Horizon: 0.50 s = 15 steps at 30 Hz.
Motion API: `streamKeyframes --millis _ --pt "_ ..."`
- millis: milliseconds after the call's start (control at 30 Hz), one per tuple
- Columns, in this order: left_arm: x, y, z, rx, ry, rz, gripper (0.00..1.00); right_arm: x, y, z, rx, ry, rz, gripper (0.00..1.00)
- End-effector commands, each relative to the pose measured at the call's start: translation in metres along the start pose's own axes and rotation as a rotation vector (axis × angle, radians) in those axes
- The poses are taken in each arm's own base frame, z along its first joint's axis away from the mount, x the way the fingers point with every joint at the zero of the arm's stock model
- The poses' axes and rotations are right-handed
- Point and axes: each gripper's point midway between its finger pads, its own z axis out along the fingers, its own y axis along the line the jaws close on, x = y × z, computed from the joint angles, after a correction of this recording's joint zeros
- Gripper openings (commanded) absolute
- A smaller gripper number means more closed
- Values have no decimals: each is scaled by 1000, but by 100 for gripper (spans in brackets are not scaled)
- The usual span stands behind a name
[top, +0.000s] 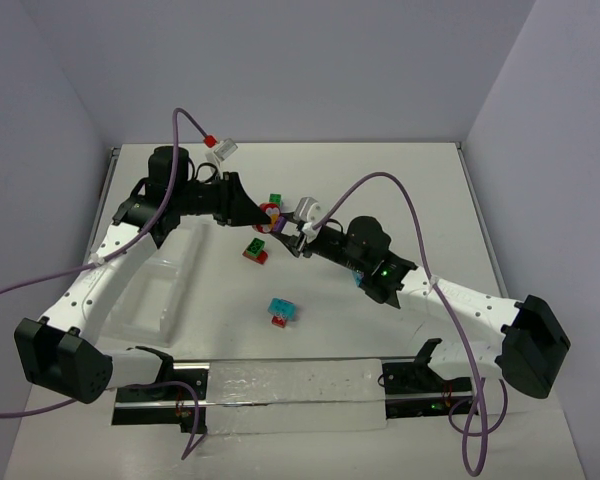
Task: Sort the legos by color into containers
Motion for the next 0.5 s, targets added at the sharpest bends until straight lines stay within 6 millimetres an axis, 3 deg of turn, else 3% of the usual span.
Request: streamKeyframes --millis 0,100,233,300,333,367,467 --pt "-10 -16 -6 48 -40 68 0 -44 -9 8 22 -119 -13 45" --pt "-11 -17 -7 48 -44 72 0 -43 -8 9 16 -113 -14 37" --pt "-12 -17 -7 46 -49 74 0 -40 -7 9 14 -106 -8 38" --pt "-13 -17 -8 37 -55 74 0 -38 -6 9 9 -101 -8 28" --pt "-15 -16 -8 29 -63 74 0 -37 -6 9 10 -97 -5 10" --pt "-17 -16 -8 22 -70 72 0 -36 -6 8 14 -95 -1 2" --pt "-24 -13 -11 -9 -103 65 0 -30 -6 4 26 -87 10 0"
